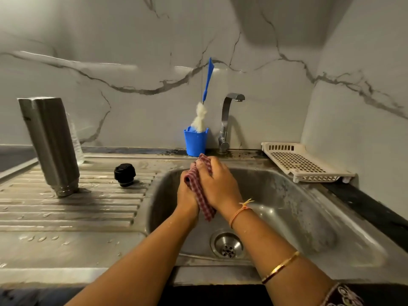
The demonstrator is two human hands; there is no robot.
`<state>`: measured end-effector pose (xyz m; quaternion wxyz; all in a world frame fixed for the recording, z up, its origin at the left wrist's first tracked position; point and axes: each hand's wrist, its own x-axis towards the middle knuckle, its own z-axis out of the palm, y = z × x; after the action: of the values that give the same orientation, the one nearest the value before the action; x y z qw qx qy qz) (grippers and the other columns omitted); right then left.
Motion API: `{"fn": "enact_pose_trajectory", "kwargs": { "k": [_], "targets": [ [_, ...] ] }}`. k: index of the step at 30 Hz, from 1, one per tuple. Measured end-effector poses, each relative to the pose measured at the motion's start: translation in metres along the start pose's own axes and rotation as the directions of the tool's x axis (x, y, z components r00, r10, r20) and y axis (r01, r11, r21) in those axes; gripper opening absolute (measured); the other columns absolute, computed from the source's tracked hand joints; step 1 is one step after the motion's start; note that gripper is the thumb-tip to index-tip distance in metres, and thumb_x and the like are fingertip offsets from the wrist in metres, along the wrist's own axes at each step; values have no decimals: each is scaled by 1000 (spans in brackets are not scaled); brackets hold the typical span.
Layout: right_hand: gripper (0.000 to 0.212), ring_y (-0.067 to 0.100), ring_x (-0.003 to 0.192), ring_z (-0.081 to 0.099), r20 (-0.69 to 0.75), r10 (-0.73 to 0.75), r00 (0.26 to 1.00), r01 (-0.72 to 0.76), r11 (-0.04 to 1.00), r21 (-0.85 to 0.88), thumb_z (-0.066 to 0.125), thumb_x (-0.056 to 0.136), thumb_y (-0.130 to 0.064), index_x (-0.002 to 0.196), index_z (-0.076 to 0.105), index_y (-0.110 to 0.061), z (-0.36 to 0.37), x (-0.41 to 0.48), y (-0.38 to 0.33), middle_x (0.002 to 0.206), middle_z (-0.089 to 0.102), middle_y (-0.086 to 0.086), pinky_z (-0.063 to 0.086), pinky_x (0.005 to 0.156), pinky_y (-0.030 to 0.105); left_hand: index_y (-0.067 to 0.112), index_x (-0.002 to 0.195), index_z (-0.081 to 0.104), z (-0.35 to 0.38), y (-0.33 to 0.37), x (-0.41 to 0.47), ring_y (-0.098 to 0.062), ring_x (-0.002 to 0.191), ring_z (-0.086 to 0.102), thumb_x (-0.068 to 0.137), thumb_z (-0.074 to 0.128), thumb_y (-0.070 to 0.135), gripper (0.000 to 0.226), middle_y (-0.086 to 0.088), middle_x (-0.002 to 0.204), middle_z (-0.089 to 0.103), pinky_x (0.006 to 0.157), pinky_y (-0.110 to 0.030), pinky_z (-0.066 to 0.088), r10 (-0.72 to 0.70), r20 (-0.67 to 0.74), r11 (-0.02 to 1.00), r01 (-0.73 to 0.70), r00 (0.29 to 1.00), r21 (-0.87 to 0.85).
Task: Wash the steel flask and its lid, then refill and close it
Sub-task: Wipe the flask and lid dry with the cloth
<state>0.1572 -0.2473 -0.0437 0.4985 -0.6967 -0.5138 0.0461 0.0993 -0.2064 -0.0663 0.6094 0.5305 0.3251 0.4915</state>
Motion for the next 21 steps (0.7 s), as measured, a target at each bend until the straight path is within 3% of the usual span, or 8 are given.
{"fn": "enact_pose_trajectory", "kwargs": {
  "k": [4,7,9,11,14,16,18,21],
  "targets": [
    [43,20,91,62,-91,157,983,-139,974,178,33,97,-50,100,62,-18,0,3,4,97,68,2,48,84,36,18,90,50,-2,5,-3,-11,77,59,102,39,32,21,0,83,60,61,-18,47,65,-57,998,-65,996,0],
    [42,21,93,63,-88,290,953,-248,912,327,36,96,-50,96,66,-21,1,8,10,95,68,2,48,88,39,13,100,59,0,3,-3,-21,92,66,99,38,45,38,-8,92,68,79,-33,55,-67,-5,991,66,998,-120],
    [41,23,95,63,-103,291,951,-243,911,333,36,97,-49,94,65,-20,2,10,15,96,68,0,48,86,36,12,104,63,1,6,-4,-27,95,67,96,42,48,42,-13,97,72,82,-41,56,-198,53,944,205,979,-257],
    [40,22,93,63,-146,201,969,-160,953,257,34,99,-47,96,64,-20,3,6,14,95,68,0,49,83,34,14,100,65,2,4,-5,-27,93,68,95,42,50,43,-11,94,73,83,-40,55,-235,68,935,244,970,-257],
    [44,17,85,65,-236,-74,969,92,994,66,35,93,-52,98,64,-19,7,-5,10,93,69,1,54,79,35,14,107,65,1,6,-4,-26,96,66,91,39,60,55,-12,99,71,87,-41,53,-306,86,912,318,948,-259],
    [49,16,87,64,-244,-232,942,212,971,-108,34,88,-53,106,64,-19,8,-8,7,102,66,1,52,75,28,12,113,60,-2,12,-6,-27,93,64,91,38,63,60,-15,101,69,77,-38,52,-382,190,832,426,904,-356],
    [56,17,87,63,-217,-319,922,268,934,-234,29,88,-56,112,63,-19,8,-6,9,106,63,1,53,72,31,10,111,58,-4,18,-8,-26,92,62,95,36,56,54,-14,92,67,75,-35,50,-397,265,781,476,878,-404],
    [59,20,89,61,-191,-396,898,318,886,-339,24,89,-54,115,63,-19,6,-4,13,104,62,2,55,70,38,6,104,59,-5,18,-6,-18,82,65,103,31,35,40,-9,79,67,73,-27,52,-244,256,891,320,936,-321]
  ]
}}
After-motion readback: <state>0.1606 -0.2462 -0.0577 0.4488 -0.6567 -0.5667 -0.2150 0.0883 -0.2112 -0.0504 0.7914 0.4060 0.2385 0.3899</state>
